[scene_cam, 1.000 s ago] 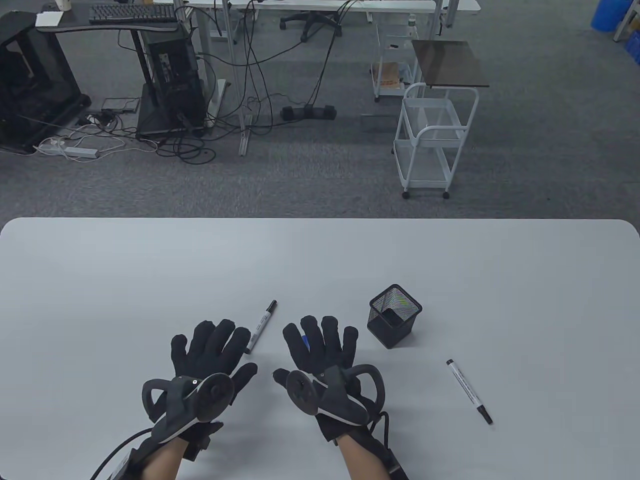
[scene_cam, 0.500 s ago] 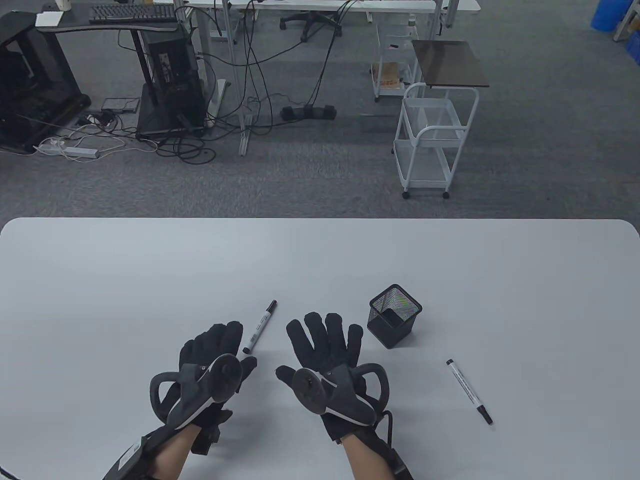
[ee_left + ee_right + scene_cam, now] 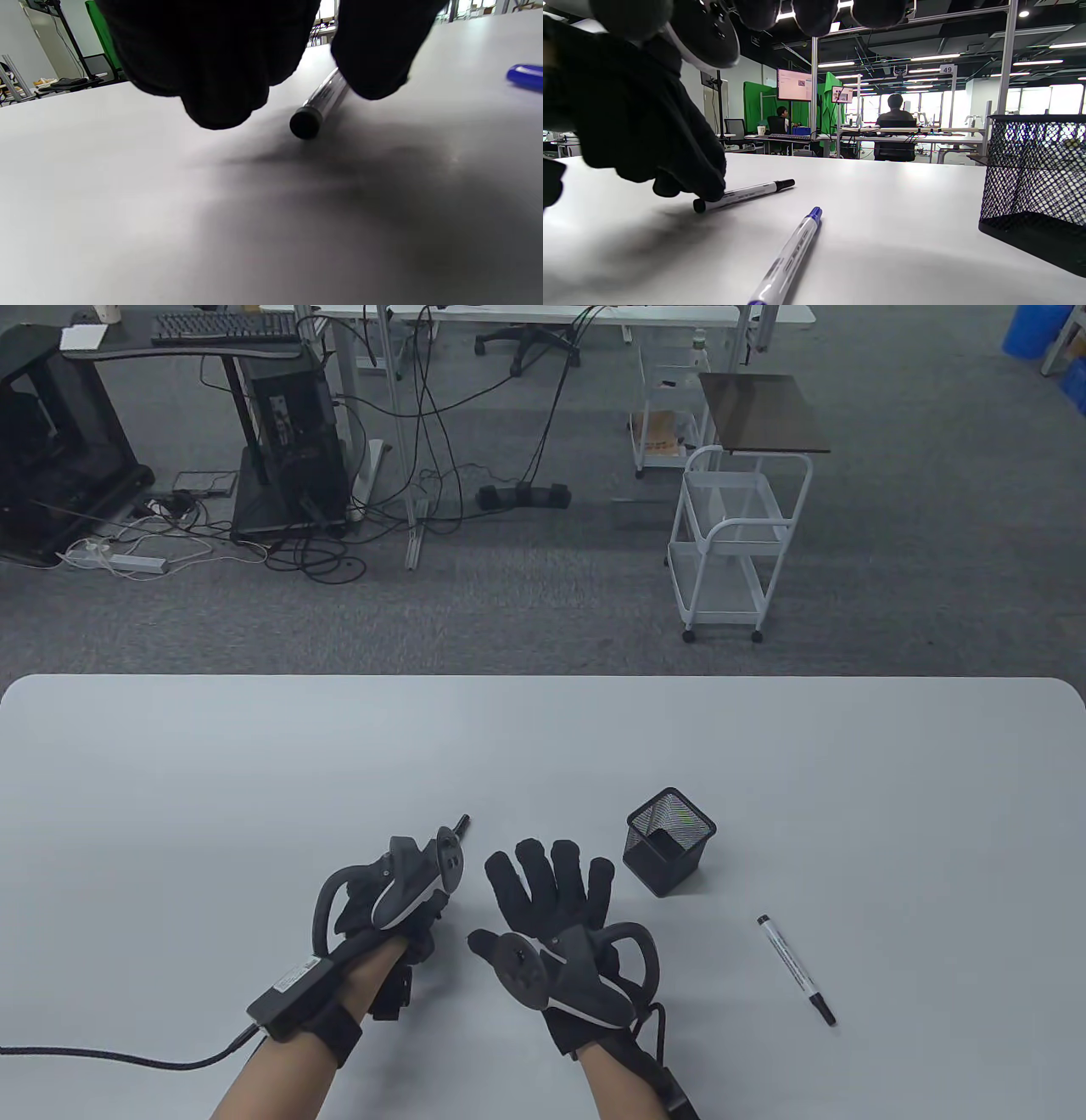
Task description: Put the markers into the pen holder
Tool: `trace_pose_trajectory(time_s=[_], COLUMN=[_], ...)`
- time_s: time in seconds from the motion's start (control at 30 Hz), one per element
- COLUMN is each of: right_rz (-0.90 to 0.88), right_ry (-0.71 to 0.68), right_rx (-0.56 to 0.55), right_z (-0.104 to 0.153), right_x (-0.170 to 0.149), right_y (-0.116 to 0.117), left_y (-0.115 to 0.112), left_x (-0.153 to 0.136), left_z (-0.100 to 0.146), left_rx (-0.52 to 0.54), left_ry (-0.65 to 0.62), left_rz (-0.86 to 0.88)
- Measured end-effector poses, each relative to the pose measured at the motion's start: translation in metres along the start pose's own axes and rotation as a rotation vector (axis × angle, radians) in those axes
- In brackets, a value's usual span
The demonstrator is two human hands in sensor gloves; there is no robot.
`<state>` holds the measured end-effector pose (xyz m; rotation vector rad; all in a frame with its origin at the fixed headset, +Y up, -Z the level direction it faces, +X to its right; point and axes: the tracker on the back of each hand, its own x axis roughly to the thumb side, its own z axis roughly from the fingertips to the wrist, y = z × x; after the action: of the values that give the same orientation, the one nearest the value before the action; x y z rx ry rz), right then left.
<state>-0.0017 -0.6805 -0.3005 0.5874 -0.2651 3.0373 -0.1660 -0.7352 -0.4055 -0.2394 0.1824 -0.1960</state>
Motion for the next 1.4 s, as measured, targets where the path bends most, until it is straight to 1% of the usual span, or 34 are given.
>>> trace_pose_trajectory(time_s=[0.13, 0.2, 0.5, 1.4], right_rz=[-0.001, -0.002, 0.005, 0.007], right_ry=[-0.002, -0.002, -0.003, -0.001], right_rx=[0.014, 0.019, 0.032, 0.030], right_z=[-0.001, -0.002, -0.002, -0.002], right_x=[0.001, 0.001, 0.002, 0.003], right_y=[0.003, 0.004, 0.003, 0.003], left_y=[-0.007, -0.008, -0.005, -0.006], left_x=[0.004, 0.005, 0.006, 0.013], left_z=[-0.009, -0.011, -0.013, -0.013], left_rx=[-0.053, -0.043, -0.094, -0.048], left_ry=[0.019, 0.024, 0.040, 0.038], left_rz=[0.016, 0.006, 0.027, 0.049])
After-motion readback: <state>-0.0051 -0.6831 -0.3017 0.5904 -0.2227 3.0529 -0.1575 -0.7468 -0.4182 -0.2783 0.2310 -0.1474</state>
